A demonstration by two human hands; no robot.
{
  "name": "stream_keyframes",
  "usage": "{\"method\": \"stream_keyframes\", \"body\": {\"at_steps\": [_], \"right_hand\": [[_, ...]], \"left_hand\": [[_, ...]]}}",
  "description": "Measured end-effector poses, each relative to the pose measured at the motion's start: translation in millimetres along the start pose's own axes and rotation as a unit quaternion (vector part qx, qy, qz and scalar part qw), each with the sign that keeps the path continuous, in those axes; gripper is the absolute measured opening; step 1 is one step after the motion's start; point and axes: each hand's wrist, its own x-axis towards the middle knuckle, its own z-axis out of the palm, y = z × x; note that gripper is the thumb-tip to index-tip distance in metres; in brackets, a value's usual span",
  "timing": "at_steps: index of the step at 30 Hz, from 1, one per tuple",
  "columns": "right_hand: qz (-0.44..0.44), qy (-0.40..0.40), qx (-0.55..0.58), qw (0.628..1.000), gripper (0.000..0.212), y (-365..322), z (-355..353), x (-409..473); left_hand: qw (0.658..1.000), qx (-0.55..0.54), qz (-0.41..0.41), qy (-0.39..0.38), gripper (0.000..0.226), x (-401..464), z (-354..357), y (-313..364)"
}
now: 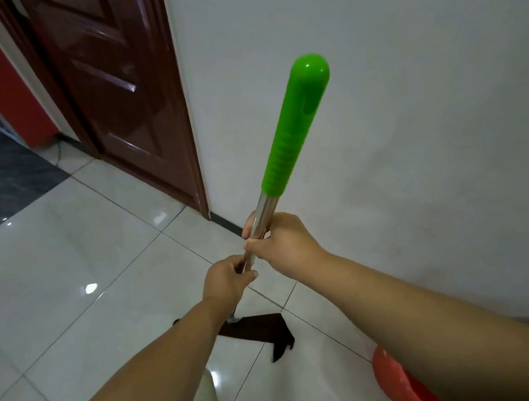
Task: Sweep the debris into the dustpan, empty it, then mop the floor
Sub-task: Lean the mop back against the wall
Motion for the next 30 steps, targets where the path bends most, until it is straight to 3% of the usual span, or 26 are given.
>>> {"method": "stream_keyframes", "body": {"at_steps": [7,10,13,21,24,26,27,30], "right_hand": [[-0.014,0.026,0.01,1.0,0.014,-24,7,87],[-0.003,0.048,0.024,0.999,0.018,-44,13,133],[0.001,0.073,0.035,0.997,0.02,-63,20,180],[0.019,0.145,0.012,0.989,0.005,-105,28,296],[0.028,0.151,-0.002,0.988,0.004,-109,26,329],[0.041,0.159,0.001,0.986,0.005,-106,24,348],[0.049,0.162,0.004,0.986,0.005,-103,23,356],[0.07,0.166,0.003,0.984,0.005,-92,18,376]], "left_hand": [[0.999,-0.028,0.014,-0.017,0.008,87,-42,-2],[0.998,-0.033,0.02,-0.04,0.024,131,-69,1],[0.996,-0.051,0.025,-0.065,0.025,177,-97,1],[0.989,-0.086,0.046,-0.113,0.035,285,-155,9],[0.989,-0.087,0.037,-0.116,0.032,314,-157,10],[0.99,-0.088,0.027,-0.103,0.018,329,-155,13],[0.99,-0.1,0.021,-0.094,0.007,335,-154,16],[0.976,-0.198,-0.02,-0.085,0.019,348,-151,24]]}}
